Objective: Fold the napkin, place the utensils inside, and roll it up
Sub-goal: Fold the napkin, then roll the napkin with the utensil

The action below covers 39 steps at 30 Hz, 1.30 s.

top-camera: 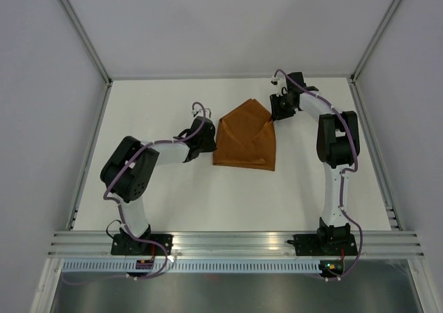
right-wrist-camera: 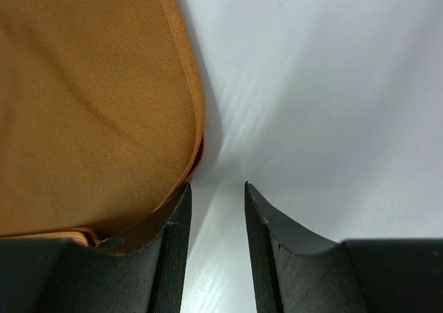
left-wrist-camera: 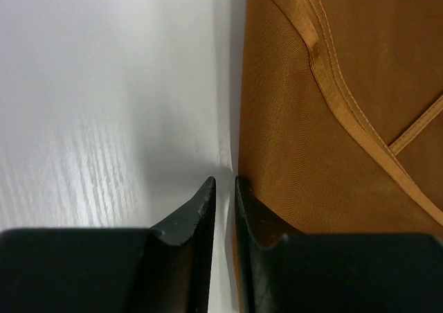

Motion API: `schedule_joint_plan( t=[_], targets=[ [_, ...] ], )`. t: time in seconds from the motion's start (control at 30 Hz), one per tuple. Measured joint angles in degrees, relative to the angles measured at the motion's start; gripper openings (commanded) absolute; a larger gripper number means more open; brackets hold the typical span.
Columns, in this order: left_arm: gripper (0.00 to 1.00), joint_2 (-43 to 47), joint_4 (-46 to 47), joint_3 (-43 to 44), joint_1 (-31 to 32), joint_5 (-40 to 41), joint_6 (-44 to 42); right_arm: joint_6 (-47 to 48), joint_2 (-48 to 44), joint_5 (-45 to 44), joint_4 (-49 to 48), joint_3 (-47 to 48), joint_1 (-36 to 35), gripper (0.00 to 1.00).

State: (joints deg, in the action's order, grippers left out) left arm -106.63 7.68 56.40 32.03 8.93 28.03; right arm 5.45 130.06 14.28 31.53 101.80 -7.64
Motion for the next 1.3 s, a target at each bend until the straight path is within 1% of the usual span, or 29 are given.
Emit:
schedule_joint_plan(
  t=[0.13,0.33,0.37,0.43,0.57,0.6,0.67,0.73,0.77,0.8,0.87,0.93,1.0,1.2,1.3],
  targets=[
    [0.26,2.89,-0.24,-3.37,0.17,0.85,1.38,0.15,1.05,-0.02,0.04,1.62,-1.53,0.43],
    [0.33,7.15,-2.38,-6.82,0.37,4.26,1.79,-0.13,1.57,-1.57,-0.74,2.49,-2.01,0.47],
    [0.33,8.17,-2.99,-7.13,0.35,4.98,1.77,-0.24,1.57,-1.84,-0.96,2.49,-1.68,0.48],
    [0.34,11.32,-3.91,-7.67,0.35,6.6,1.73,-0.22,1.44,-2.25,-1.2,2.49,-0.68,0.48],
    [0.4,19.39,-5.66,-7.15,-0.24,7.58,1.14,1.62,-1.55,-3.08,-1.75,0.26,2.12,0.51],
    [0.44,21.35,-5.79,-6.6,-0.66,7.04,0.96,2.62,-3.65,-3.32,-2.43,-1.53,2.82,0.51],
    [0.6,25.05,-5.16,-5.7,-2.64,4.52,0.63,4.48,-8.5,-3.45,-2.64,-4.74,3.74,0.51],
    [0.77,28.44,-3.65,-5.68,-5.38,1.77,0.17,7.58,-15.02,-2.29,-3.63,-8.83,4.0,0.51],
    [0.91,29.86,-2.95,-5.68,-6.82,-0.13,-0.17,9.05,-17.79,-1.4,-4.07,-10.58,3.93,0.52],
    [0.94,31.1,-2.14,-5.68,-8.07,-2.1,-0.74,11.26,-21.33,0.04,-4.72,-13.16,3.82,0.52],
    [0.95,32.74,-1.25,-5.49,-9.49,-4.79,-1.2,15.67,-27.76,3.06,-4.74,-17.57,3.39,0.54],
    [0.94,33.35,-0.52,-4.68,-9.6,-7.26,-2.05,20.04,-32.83,5.84,-4.74,-21.4,2.56,0.55],
    [0.94,33.4,0.04,-3.8,-9.44,-8.98,-2.97,24.02,-35.39,7.89,-3.91,-23.71,1.01,0.54],
    [0.92,33.4,2.4,-2.54,-9.4,-12.2,-4.87,32.57,-34.23,11.67,-2.95,-30.93,-8.31,0.55],
    [0.92,33.4,2.62,-2.54,-9.4,-12.94,-5.44,35.56,-32.06,12.35,-1.84,-32.7,-13.29,0.59]
  ],
)
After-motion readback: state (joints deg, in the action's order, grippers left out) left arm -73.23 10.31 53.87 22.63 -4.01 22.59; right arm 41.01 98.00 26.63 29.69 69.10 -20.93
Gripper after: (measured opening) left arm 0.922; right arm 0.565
